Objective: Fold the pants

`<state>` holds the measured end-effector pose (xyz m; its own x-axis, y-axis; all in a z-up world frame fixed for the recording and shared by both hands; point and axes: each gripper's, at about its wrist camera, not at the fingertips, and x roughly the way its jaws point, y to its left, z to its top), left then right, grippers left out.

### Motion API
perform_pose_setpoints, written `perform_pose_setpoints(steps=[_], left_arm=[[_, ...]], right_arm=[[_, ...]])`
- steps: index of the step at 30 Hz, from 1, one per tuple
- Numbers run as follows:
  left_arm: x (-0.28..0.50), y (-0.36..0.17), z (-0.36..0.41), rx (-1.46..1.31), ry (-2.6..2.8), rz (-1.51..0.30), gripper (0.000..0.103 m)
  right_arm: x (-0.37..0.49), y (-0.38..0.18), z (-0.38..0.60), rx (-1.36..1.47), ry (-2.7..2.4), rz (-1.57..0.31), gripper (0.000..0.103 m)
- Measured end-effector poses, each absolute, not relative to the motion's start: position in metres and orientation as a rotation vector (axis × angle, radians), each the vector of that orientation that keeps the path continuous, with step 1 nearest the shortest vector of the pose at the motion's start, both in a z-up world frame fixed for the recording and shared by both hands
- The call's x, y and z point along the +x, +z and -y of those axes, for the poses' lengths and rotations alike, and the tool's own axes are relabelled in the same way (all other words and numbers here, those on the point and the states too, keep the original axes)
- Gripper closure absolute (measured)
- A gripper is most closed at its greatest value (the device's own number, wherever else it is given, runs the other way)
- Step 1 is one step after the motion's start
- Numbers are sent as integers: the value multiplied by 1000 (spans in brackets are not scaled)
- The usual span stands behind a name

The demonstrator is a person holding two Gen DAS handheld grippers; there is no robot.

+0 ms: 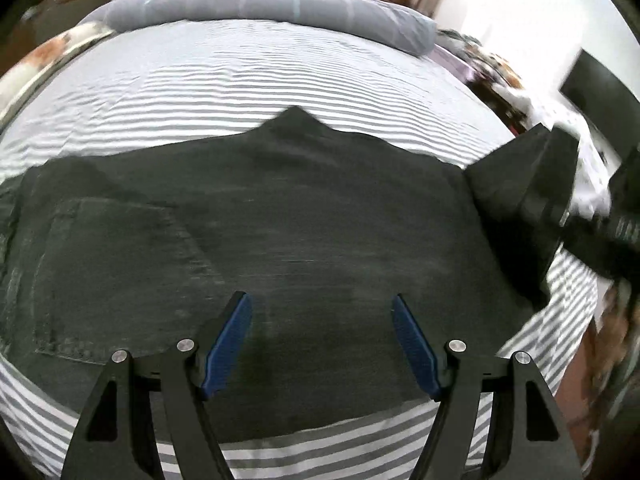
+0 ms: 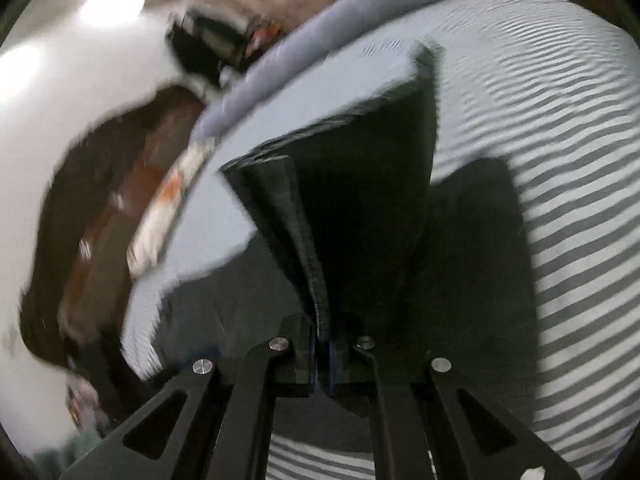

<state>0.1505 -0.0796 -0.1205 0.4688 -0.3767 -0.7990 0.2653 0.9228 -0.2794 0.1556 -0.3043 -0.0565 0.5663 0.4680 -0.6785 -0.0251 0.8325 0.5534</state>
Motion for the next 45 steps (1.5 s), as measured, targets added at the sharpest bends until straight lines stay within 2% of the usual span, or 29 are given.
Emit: perform_pose_setpoints(steps=[6, 18, 19, 22, 25, 32, 45], left_arm=[[155, -127, 54, -174, -377, -1024, 31], [162, -127, 58, -224, -422, -1029, 31], [161, -125, 58, -228, -425, -1026, 31], [163, -124, 58, -252, -456, -1044, 31], [166, -124, 59, -326, -530, -1086, 31], [176, -140, 57, -618, -593, -1196, 31], [196, -147, 98, -553, -553, -1199, 31]], right_arm=[[158, -98, 245, 297, 299, -1077, 91], [151, -101, 243, 230, 316, -1077, 90], [150, -100, 243, 227, 313, -1074, 88], [141, -98, 240, 228, 329, -1071, 73], [130, -95, 234, 229, 318, -1060, 69], [99, -105, 246, 488, 374, -1045, 68], [89, -124, 308, 789, 263, -893, 69]])
